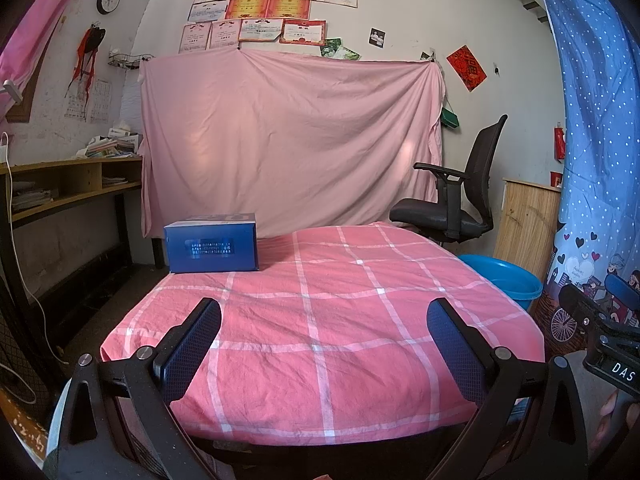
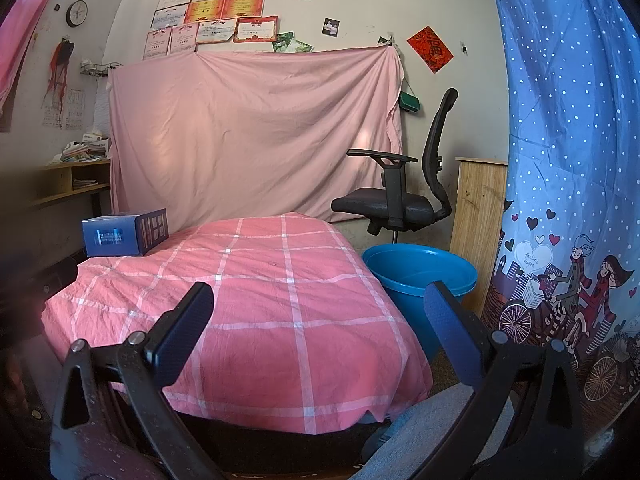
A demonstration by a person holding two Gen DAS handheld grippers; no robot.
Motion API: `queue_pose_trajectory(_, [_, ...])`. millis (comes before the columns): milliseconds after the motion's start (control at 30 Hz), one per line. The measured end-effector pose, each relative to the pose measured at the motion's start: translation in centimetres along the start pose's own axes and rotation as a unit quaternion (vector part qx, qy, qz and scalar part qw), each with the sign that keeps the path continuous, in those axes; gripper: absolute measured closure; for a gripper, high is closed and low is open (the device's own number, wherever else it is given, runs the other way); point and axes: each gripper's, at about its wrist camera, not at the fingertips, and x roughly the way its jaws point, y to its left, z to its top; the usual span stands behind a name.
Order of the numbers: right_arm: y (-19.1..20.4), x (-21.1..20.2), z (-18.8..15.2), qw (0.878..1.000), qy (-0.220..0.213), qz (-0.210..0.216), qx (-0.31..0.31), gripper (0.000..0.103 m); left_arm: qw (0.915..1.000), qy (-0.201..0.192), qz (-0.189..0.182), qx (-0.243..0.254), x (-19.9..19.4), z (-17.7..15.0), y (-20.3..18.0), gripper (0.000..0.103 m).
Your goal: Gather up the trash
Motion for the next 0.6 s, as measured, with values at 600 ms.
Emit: queue_pose_trajectory(600, [0.1, -0.04, 0.05, 1.0, 0.0, 0.0, 0.0, 0.0, 1.0, 0.001, -0.008, 0.001, -0.21, 0.18, 0.47, 0.002])
